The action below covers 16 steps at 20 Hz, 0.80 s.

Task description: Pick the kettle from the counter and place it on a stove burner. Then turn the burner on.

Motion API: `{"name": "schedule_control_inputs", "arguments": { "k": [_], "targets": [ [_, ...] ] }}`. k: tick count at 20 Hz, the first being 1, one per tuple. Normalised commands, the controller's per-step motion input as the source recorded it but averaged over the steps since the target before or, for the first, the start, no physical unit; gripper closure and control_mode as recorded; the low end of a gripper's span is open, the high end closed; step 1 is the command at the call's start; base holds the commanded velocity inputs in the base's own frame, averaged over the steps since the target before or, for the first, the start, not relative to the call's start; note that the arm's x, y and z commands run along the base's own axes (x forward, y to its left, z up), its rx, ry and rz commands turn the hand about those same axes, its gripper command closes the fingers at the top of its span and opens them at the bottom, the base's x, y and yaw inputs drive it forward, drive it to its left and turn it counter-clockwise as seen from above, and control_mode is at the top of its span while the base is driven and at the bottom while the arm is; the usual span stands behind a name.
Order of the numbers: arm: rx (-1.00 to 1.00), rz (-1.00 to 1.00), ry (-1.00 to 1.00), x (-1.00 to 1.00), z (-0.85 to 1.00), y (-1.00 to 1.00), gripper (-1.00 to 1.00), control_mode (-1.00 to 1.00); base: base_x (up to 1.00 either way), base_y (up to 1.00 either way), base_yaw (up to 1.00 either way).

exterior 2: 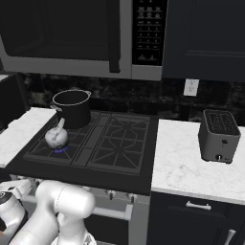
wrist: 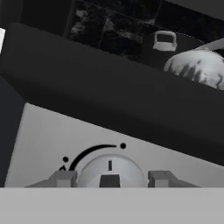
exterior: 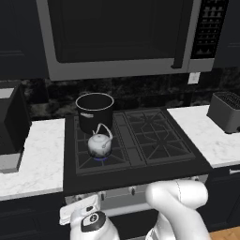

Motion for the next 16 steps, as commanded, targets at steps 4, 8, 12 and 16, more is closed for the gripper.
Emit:
{"name": "schedule_control_inputs", "arguments": {
  "k": [4, 8, 12, 16],
  "targets": [
    [-0.35, 0.14, 0.12, -0.07, 0.0, 0.0, 1.0, -1.0, 0.0, 0.0, 0.0],
    [-0.36, 0.14, 0.1, -0.08, 0.0, 0.0, 1.0, -1.0, 0.0, 0.0, 0.0],
    [-0.28, 0.11, 0.03, -0.07, 0.0, 0.0, 1.0, -1.0, 0.0, 0.0, 0.0],
    [-0.06, 0.01, 0.0, 0.0, 0.0, 0.0, 1.0, -1.0, 0.0, 0.0, 0.0]
  ]
}}
